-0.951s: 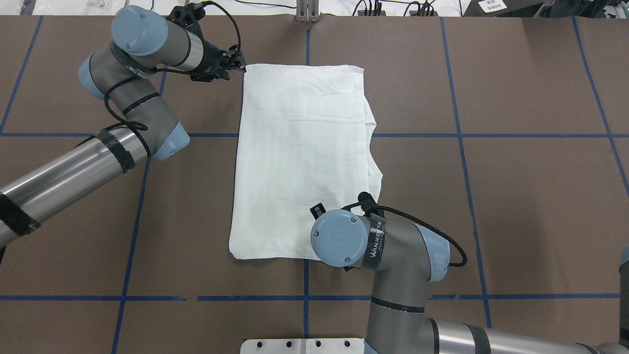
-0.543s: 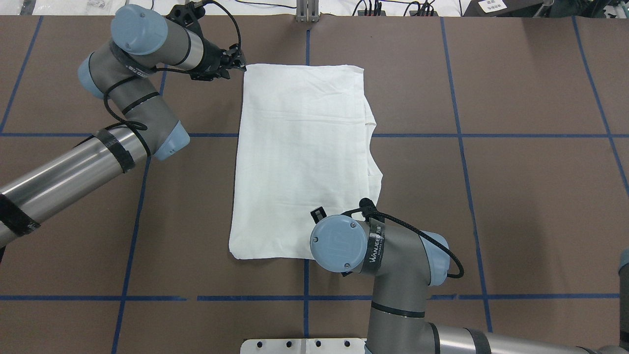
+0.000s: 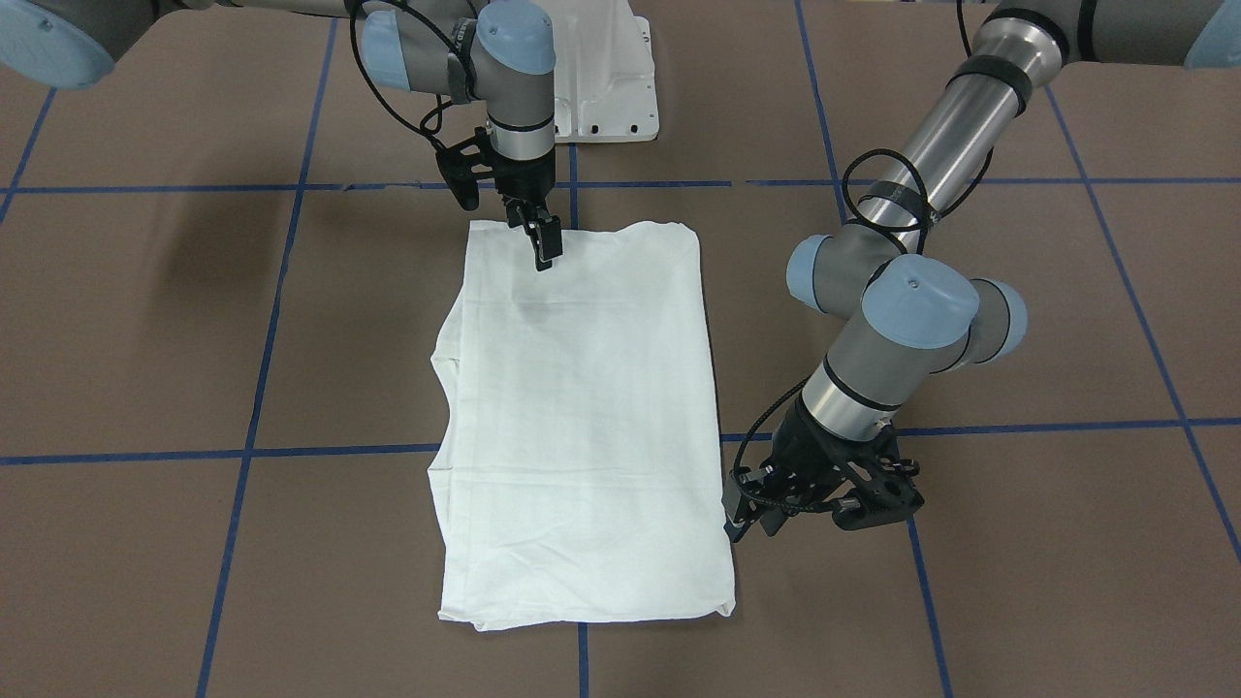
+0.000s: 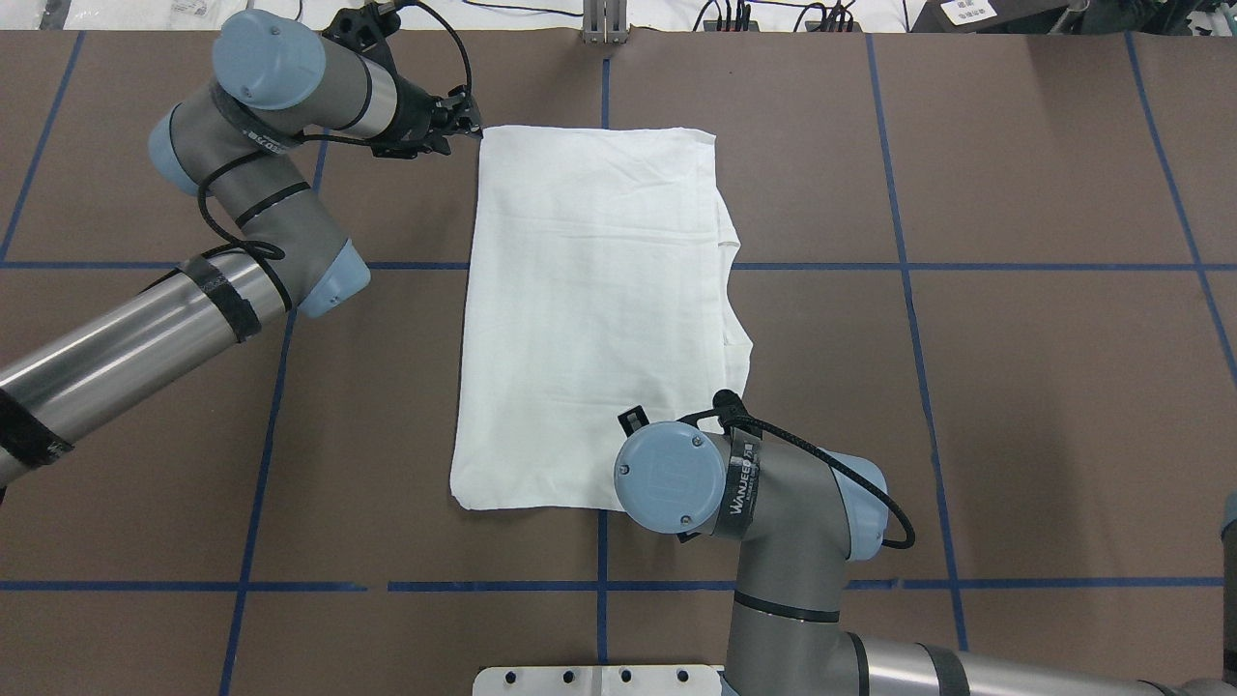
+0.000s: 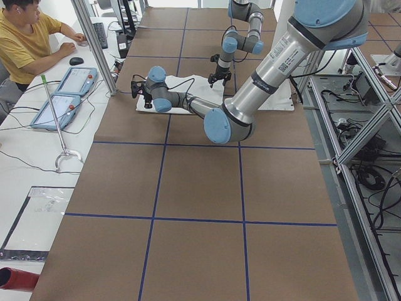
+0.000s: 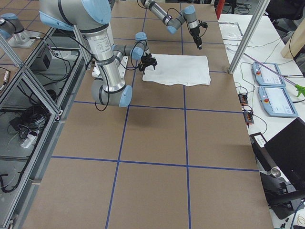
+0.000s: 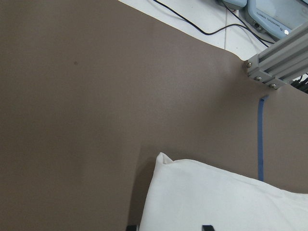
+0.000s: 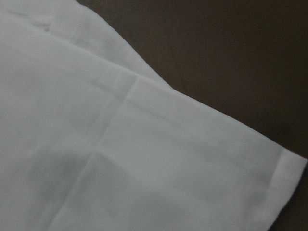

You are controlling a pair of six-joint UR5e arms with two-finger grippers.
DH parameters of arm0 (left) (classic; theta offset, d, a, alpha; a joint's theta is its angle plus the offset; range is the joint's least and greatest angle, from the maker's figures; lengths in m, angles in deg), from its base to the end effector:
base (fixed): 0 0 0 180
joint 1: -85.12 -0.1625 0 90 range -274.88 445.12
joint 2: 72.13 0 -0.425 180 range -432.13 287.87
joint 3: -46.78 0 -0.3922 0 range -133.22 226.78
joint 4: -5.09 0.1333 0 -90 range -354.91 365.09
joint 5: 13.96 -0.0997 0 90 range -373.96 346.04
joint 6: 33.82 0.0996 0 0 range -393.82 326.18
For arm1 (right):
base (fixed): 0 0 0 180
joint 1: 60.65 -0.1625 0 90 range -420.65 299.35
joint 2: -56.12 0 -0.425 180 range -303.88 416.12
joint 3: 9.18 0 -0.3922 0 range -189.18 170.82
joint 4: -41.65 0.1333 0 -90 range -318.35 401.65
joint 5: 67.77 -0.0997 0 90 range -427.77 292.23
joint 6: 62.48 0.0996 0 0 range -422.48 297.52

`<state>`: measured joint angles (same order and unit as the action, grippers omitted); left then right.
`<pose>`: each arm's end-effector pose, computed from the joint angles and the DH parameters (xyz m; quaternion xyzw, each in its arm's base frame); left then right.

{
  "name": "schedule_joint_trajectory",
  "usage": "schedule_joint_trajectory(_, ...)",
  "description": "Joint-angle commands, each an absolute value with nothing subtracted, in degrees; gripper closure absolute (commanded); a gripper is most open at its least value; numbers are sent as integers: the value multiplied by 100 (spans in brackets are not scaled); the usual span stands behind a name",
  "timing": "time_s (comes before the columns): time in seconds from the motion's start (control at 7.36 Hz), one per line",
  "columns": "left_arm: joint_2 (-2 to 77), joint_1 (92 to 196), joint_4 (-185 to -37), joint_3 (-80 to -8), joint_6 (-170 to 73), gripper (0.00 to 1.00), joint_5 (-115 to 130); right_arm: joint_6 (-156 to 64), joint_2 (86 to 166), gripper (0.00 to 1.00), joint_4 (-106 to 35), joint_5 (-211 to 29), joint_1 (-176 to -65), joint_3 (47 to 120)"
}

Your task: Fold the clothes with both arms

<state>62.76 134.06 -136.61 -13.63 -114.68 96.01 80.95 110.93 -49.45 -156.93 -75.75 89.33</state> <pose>0.4528 -0.6710 0.3049 0.1375 0.5454 -0.1896 0.8048 -0.6111 -0.3045 0.2447 -0.1128 -0.3454 0.5267 0.7685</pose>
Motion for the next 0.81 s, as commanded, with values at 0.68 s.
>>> schedule_joint_trajectory(0.68,6261,13416,-13651,-1422,-11468,46,9590,8096,11105,24,-5011,-15698,-7647,8873)
